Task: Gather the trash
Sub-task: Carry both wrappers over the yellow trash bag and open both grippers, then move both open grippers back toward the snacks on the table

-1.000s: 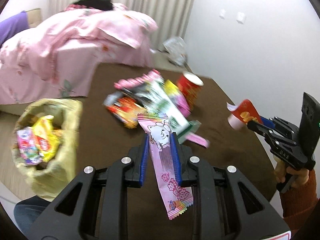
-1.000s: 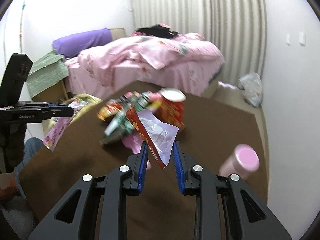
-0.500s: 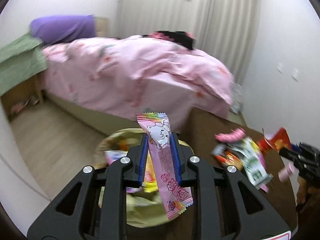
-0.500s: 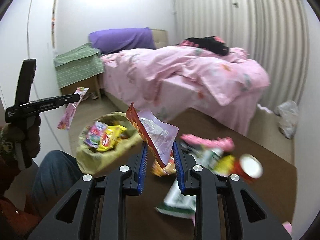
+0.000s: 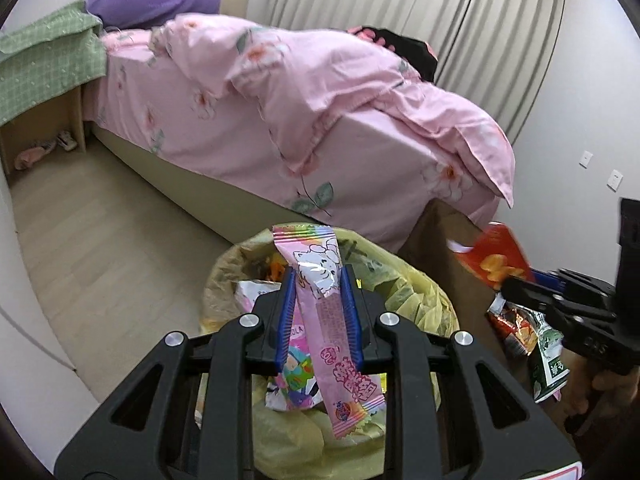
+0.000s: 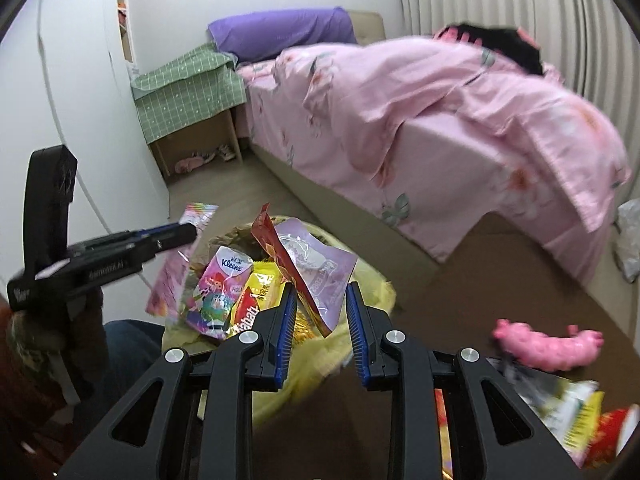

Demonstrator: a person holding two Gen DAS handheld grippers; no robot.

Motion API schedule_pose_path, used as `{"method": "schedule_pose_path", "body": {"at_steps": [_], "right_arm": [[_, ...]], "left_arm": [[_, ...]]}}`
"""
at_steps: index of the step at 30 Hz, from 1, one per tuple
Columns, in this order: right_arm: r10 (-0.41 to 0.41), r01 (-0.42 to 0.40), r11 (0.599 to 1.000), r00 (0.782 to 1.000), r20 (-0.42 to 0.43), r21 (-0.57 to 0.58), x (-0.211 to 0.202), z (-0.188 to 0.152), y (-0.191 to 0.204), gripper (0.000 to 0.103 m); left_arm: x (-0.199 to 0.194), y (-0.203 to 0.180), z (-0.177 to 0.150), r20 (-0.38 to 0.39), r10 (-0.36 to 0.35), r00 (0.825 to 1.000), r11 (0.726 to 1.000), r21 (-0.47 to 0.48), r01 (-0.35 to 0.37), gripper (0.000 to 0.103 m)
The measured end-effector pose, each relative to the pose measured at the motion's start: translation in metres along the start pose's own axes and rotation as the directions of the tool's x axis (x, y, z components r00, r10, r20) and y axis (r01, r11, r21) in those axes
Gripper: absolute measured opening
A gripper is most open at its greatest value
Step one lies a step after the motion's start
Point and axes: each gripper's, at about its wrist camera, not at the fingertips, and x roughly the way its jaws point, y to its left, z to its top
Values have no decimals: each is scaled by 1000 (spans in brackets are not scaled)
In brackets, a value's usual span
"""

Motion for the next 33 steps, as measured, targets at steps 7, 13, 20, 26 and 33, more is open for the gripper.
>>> {"method": "schedule_pose_path", "body": {"at_steps": [7,13,20,26,33], "right_arm": [[16,-18,1000,994,-105,-16,55,-4,8,25],[-7,-1,999,990,-138,-53,77,-6,12,25],[-9,-1,998,989,-146,-69,88,-5,15,25],[-21,9,996,991,-128,-92,87,-4,23,48],[-27,17,994,995,-94,-107,66,-5,27,54]], "left_arm": [[35,20,-15,-93,-39,995,999,-27,37,21],[50,31,-24,-137,-77,988,995,-70,68,21],[49,40,-21,-130,-99,987,990,-114,84,29],[29,48,-9,-67,-72,995,985,-161,61,43],[-1,43,3,14,-23,1000,990,-137,25,43]]}}
